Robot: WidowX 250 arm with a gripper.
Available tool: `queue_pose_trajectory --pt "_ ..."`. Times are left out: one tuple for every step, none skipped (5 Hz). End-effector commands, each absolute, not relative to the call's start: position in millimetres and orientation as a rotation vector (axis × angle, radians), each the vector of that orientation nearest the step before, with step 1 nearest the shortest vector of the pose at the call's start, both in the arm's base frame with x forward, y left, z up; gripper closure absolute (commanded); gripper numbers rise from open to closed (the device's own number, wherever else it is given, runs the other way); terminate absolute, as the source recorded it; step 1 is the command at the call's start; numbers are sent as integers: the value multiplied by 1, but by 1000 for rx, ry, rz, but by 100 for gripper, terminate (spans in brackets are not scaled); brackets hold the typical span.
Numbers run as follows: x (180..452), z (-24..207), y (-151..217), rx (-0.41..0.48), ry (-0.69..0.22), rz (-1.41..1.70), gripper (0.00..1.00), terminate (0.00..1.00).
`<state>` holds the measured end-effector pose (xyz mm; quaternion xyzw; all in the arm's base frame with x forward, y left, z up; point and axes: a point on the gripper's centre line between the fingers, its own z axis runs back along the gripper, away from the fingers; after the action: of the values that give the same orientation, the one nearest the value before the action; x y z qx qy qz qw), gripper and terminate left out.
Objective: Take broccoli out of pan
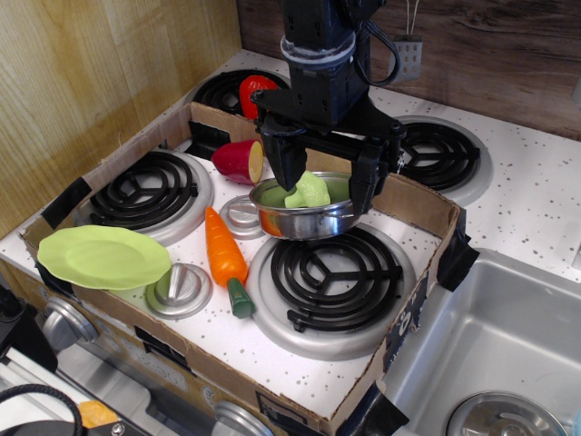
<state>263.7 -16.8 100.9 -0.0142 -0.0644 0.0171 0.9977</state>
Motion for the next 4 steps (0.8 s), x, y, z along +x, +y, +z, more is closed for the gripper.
queue_pose_trajectory --pt "264 101 -17 -28 -129 34 0 0" --pt "272 105 -3 2 -136 184 0 0" --pt "286 112 9 19 -118 244 0 0" --pt "298 111 20 64 -135 293 0 0"
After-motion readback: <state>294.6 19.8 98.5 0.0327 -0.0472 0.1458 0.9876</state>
